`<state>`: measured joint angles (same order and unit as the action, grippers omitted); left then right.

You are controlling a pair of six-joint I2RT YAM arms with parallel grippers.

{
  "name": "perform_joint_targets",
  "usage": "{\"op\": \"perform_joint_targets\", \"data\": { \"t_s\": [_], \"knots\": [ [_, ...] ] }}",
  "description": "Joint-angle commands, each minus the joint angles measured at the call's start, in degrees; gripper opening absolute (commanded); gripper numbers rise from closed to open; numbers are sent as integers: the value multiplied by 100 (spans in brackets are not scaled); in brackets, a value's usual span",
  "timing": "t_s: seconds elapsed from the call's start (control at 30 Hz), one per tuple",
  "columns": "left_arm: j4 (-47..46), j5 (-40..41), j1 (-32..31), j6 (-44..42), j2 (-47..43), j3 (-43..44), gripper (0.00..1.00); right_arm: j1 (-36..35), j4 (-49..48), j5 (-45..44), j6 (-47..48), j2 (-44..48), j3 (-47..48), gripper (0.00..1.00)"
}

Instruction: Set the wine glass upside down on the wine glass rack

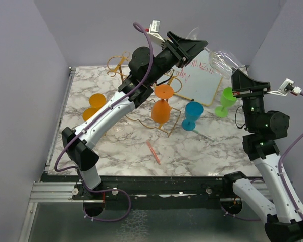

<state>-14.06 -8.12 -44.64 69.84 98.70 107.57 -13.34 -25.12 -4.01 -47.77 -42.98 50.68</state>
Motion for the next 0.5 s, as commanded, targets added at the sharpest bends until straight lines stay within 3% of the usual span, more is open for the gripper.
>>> {"op": "perform_joint_targets", "data": {
  "t_s": [0.0, 0.47],
  "knots": [
    [-132, 32, -7, 237, 100, 137, 47, -19, -614, 291, -269, -35, -53, 1],
    [-317, -266, -44, 435, 188, 171, 19, -19, -722, 567, -417, -249, -136, 1]
  ]
}}
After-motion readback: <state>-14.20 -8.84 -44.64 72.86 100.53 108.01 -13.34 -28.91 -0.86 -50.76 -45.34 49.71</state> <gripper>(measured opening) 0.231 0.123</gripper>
